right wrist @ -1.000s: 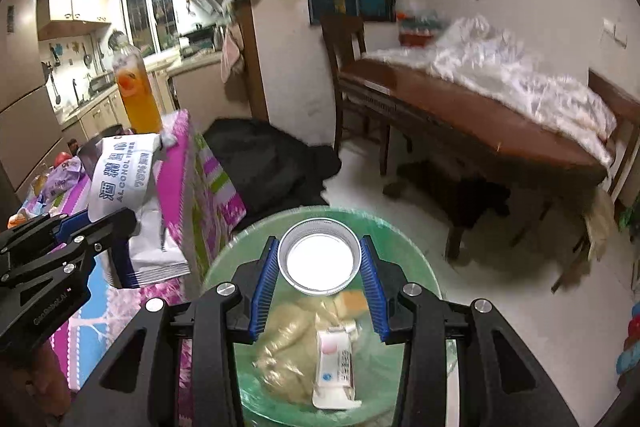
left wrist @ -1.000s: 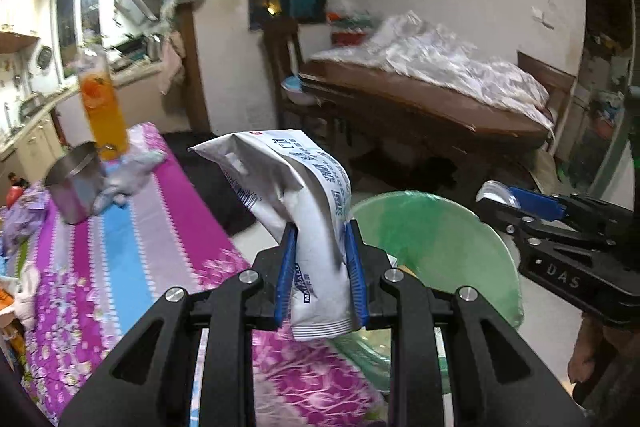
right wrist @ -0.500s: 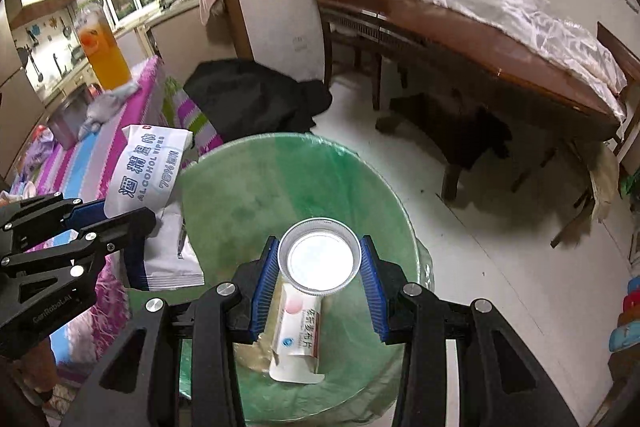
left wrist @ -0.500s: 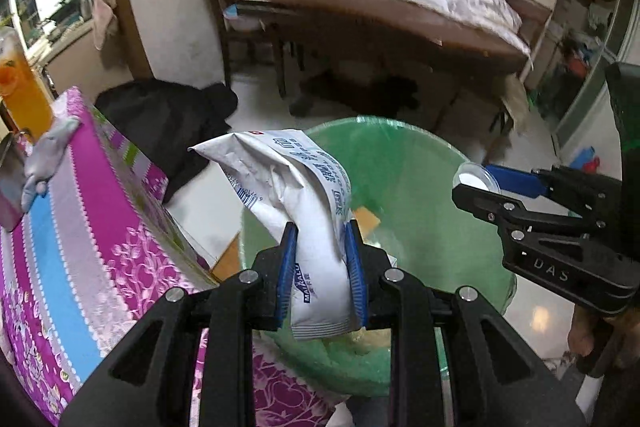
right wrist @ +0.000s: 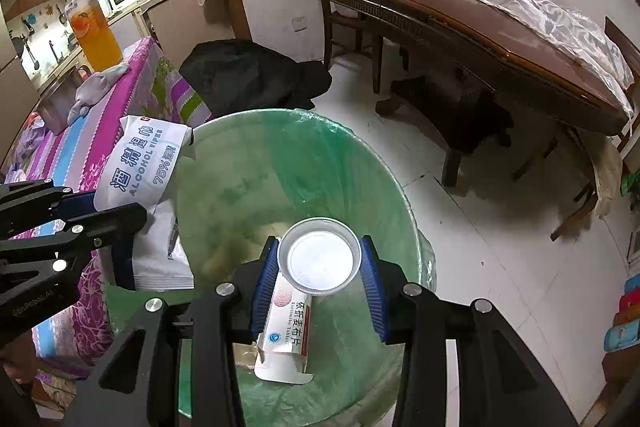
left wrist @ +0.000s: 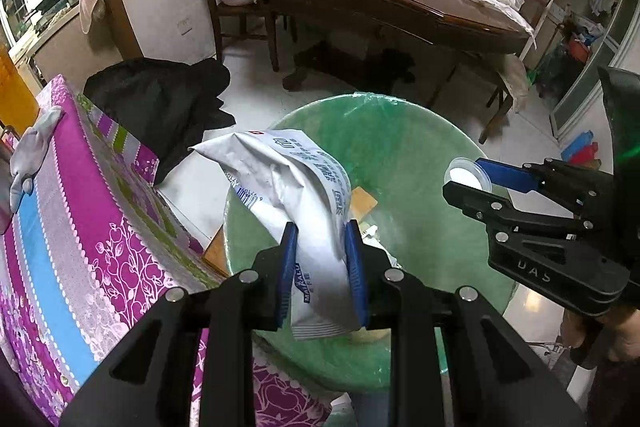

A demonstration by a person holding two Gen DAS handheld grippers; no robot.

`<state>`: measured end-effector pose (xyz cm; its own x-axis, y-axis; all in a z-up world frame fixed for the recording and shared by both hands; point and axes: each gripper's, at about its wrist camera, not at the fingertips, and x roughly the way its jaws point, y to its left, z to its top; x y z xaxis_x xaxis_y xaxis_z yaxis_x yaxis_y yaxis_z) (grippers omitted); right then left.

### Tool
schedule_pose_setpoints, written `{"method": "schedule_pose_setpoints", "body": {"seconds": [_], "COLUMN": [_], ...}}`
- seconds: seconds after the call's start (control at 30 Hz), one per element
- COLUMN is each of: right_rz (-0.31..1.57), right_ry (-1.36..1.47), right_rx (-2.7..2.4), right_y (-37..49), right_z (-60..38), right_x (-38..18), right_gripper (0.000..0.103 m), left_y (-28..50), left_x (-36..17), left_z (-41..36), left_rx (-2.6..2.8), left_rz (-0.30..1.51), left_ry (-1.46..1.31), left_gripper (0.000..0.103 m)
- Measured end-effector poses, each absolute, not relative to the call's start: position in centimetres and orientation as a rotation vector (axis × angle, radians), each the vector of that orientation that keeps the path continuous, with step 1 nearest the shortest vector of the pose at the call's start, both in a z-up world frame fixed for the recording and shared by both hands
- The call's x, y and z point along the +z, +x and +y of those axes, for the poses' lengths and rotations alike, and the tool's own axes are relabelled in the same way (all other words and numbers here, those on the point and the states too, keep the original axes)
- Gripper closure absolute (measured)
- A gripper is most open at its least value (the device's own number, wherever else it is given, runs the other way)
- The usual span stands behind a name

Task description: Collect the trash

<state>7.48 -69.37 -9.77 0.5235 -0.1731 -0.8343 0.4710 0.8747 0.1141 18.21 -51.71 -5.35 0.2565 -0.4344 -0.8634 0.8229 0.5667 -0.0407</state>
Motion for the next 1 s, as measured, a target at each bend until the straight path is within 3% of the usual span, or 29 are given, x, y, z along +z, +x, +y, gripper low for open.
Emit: {"method": "schedule_pose_setpoints", "body": {"seconds": [0.17, 0.2, 0.23, 0.27, 0.3, 0.33, 0.87, 1.0], "right_rz": [0.938, 0.935, 0.927, 0.919, 0.905, 0.9, 0.873, 0.786], "right_ry": [0.344, 0.345, 0.349, 0.352, 0.353, 0.354, 0.334, 0.286], "right_rx": [-0.397, -0.397, -0.396, -0.397, -0.399, -0.398, -0.414, -0.425], "right_y": [7.5, 7.5, 7.4, 7.3, 7.1, 7.0, 6.1, 5.4], "right_z": [-69.2, -69.2, -69.3, -69.4, -69.4, -69.4, -68.7, -67.1], "right_x": [-9.7, -9.6, -9.5, -9.4, -9.1, -9.0, -8.0, -5.8], "right_gripper": [0.062, 0.057, 0.051, 0.039, 0.037, 0.037, 0.037, 0.028], "left_y": [18.3, 18.3, 18.4, 18.5, 18.6, 18.7, 19.1, 19.0], "left_x": [-5.4, -5.3, -5.2, -5.1, -4.9, -4.7, -4.3, -3.9], "left_z": [-51.7, -51.8, -51.7, -51.6, -51.4, -51.3, -50.0, -48.3], "left_rx": [-0.894, -0.89, -0.882, -0.879, -0.874, -0.869, -0.86, -0.848], "left_rz": [0.98, 0.976, 0.969, 0.96, 0.947, 0.939, 0.929, 0.898], "left_ry": [0.466, 0.462, 0.461, 0.459, 0.453, 0.45, 0.419, 0.412], "left_gripper": [0.077, 0.072, 0.067, 0.051, 0.036, 0.032, 0.031, 0.031]}}
